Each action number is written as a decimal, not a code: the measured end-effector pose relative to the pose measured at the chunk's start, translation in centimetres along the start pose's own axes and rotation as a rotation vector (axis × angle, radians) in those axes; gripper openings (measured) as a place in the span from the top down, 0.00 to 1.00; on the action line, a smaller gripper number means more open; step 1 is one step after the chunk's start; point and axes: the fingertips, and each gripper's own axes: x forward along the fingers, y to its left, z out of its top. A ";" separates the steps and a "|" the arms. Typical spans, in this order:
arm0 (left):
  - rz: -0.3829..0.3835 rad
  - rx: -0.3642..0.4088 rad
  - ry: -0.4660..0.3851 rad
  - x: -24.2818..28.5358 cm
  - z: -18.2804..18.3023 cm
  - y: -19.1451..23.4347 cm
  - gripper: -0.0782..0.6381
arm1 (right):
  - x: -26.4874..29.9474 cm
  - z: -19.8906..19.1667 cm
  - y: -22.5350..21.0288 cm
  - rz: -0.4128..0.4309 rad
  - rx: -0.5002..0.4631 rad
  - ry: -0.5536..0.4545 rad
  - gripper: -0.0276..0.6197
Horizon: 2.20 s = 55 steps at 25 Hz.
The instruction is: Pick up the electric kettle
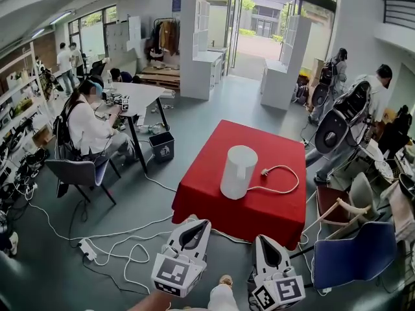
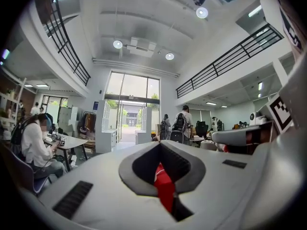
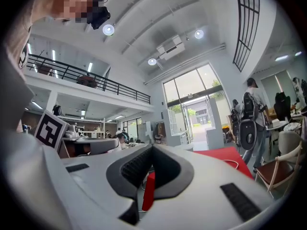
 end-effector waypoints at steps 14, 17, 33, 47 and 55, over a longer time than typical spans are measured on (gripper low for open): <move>0.003 -0.011 -0.013 11.2 1.4 2.2 0.91 | 8.4 2.1 -8.0 0.021 -0.004 -0.005 0.93; 0.018 -0.013 -0.017 13.6 1.6 2.5 0.91 | 9.9 1.9 -10.3 0.049 -0.033 0.016 0.93; 0.092 -0.003 -0.059 21.2 3.4 5.7 0.91 | 17.0 3.1 -16.0 0.138 -0.041 0.027 0.93; 0.030 -0.016 -0.058 24.0 3.8 7.2 0.91 | 20.0 2.9 -16.4 0.102 -0.030 0.023 0.93; 0.006 -0.019 -0.046 24.8 3.5 7.8 0.89 | 21.0 2.8 -16.6 0.076 -0.015 0.020 0.93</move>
